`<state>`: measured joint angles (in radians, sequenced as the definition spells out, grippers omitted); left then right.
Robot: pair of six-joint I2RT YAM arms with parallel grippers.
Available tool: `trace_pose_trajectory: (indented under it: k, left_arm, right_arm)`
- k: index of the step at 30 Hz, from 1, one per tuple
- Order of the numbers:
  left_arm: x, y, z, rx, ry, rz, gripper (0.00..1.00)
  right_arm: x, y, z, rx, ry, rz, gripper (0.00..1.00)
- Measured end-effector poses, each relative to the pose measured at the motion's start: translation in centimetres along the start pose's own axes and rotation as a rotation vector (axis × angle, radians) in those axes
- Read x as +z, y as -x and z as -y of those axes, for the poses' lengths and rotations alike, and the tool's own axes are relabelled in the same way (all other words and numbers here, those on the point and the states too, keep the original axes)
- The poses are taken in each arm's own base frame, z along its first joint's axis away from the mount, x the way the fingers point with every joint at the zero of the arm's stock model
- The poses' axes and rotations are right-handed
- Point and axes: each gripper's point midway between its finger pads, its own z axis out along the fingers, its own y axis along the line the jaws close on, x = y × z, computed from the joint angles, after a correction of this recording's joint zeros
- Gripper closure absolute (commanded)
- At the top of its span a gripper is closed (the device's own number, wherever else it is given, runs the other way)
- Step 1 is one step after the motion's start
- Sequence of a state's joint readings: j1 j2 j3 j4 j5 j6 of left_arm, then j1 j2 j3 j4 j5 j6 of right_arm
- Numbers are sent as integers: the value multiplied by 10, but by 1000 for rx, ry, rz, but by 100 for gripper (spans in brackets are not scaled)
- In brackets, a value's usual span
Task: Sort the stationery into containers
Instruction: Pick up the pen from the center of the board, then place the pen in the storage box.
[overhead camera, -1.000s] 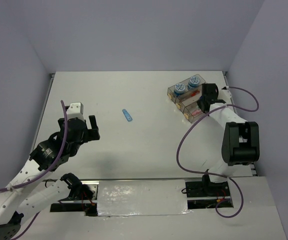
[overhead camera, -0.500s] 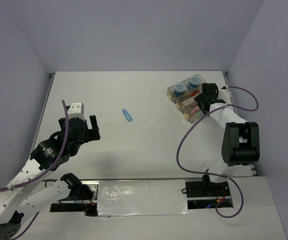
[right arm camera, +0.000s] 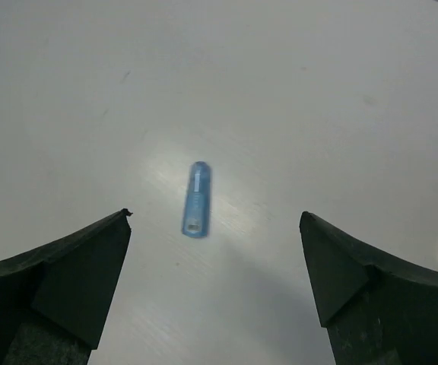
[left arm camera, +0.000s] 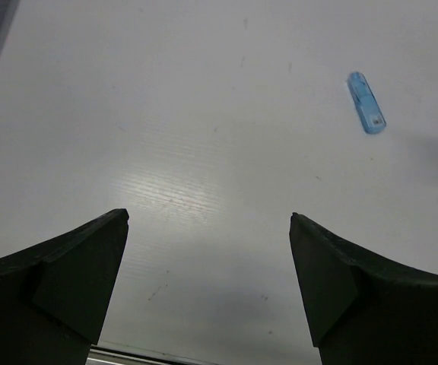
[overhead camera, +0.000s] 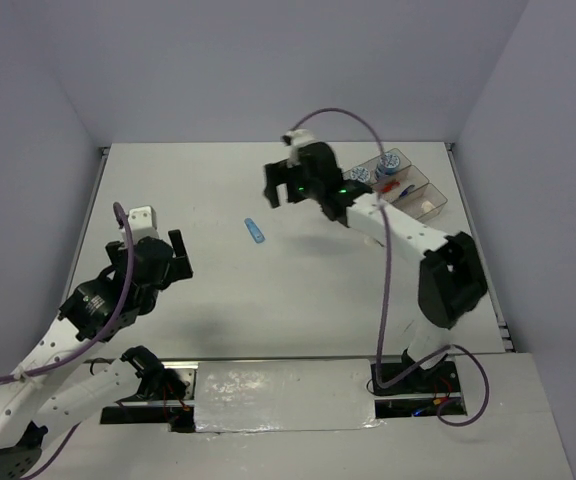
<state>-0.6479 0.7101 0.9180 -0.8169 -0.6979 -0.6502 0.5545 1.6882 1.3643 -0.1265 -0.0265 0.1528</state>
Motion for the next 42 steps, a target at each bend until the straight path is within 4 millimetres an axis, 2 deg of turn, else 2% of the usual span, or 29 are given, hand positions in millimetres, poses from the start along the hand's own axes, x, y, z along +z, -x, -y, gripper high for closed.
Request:
trace_pose_trajectory:
  k: [2,4,6,8,11,13,15,17,18,19,24,25,27,32,34,36,37,39,41,42]
  left_arm:
    - [-2,2,-13,-27,62,12,1]
    - [-6,6,-22,-61,101,35,1]
    - [-10,10,-27,-83,105,58,1]
    - [-14,13,-29,-100,95,77,1]
    - [-16,16,-30,-112,85,90,1]
    - [-15,15,-28,-106,81,84,1]
    - [-13,15,-24,-95,77,76,1]
    - [-10,13,-21,-77,71,64,1]
    - [-9,13,-19,-72,68,59,1]
    - [-8,12,-18,-68,66,56,1]
    - [-8,12,-15,-56,47,52,1]
    - [-9,13,-14,-58,42,54,1]
    - [-9,13,-14,-61,36,57,1]
    - [-10,14,-11,-63,23,56,1]
    - [-10,14,-11,-64,19,54,1]
    - [-10,13,-10,-62,17,54,1]
    - [-10,14,-10,-63,16,54,1]
    - [-10,14,-10,-63,11,55,1]
    - [-10,13,-10,-54,6,55,1]
    - [-11,14,-10,-52,5,57,1]
  right_arm:
    - [24,-13,-47,-112,84,-46,2]
    - [45,-47,-76,-182,128,-139,4]
    - [65,-81,-84,-223,127,-232,5]
    - [83,-114,-81,-252,96,-322,5]
    - [105,-146,-72,-284,48,-418,8]
    - [115,-156,-67,-299,20,-455,9]
    - [123,-157,-65,-309,-1,-467,12]
    - [126,-156,-64,-316,-6,-470,25]
    - [127,-157,-65,-321,-4,-475,38]
    - [128,-156,-65,-327,-2,-476,44]
    - [129,-160,-70,-313,25,-489,60]
    - [129,-161,-71,-309,32,-493,70]
    - [128,-162,-72,-305,41,-499,100]
    - [122,-164,-75,-243,67,-483,100]
    - [102,-170,-71,-188,91,-475,100]
    - [69,-178,-65,-116,101,-481,100]
    - [51,-173,-58,-70,80,-449,100]
    - [23,-150,-34,21,-10,-362,100]
    - [-2,-106,11,168,-188,-202,100]
    - [-15,-82,40,271,-288,-105,100]
